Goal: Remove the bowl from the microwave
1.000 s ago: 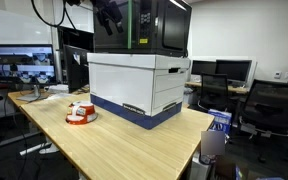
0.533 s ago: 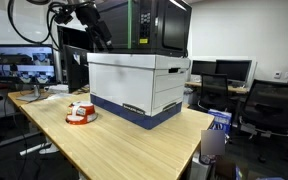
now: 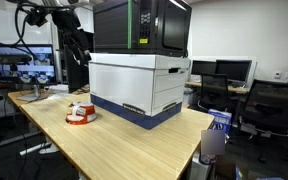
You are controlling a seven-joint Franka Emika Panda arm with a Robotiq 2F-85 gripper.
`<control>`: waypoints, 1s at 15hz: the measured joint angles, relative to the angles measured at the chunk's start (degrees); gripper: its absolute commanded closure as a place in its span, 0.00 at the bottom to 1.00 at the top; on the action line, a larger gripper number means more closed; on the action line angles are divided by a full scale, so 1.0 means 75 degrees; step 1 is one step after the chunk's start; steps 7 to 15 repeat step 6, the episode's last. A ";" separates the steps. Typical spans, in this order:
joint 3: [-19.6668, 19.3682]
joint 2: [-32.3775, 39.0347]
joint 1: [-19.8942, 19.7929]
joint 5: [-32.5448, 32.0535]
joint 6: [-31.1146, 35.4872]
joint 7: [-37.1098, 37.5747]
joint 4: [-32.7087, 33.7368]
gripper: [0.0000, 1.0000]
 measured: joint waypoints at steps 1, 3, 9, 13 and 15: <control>0.0012 -0.0126 0.0008 0.0000 -0.0140 -0.0033 -0.0064 0.00; 0.0040 -0.0280 0.0007 -0.0009 -0.0266 -0.0046 -0.0129 0.00; 0.0033 -0.0263 0.0005 -0.0009 -0.0263 -0.0046 -0.0127 0.00; 0.0033 -0.0263 0.0005 -0.0009 -0.0263 -0.0046 -0.0127 0.00; 0.0033 -0.0263 0.0005 -0.0009 -0.0263 -0.0046 -0.0127 0.00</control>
